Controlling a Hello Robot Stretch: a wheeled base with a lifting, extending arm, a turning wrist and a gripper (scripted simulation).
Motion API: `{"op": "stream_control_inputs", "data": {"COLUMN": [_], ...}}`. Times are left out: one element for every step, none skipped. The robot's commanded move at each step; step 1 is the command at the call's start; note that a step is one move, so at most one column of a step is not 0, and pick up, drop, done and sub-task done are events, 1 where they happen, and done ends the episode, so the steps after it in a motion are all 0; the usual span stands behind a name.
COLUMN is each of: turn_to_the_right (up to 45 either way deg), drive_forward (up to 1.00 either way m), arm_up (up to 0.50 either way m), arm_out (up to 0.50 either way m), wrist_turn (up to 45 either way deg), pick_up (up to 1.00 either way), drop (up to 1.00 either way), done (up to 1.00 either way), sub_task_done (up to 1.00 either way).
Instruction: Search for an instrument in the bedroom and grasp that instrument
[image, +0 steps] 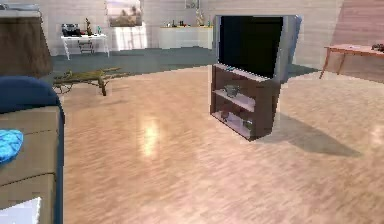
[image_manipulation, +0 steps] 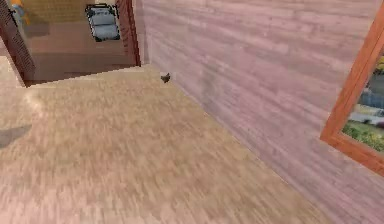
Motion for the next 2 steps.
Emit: {"op": "stream_control_inputs", "data": {"turn_to_the_right": [45.0, 12.0], "drive_forward": [0.0, 0.0], "arm_up": [0.0, 0.0], "arm_out": [0.0, 0.0], "wrist_turn": [0.0, 0.0], "pick_up": [0.0, 0.0], "drop": [0.0, 0.0], "done": [0.0, 0.0], "sub_task_done": [0.0, 0.0]}}
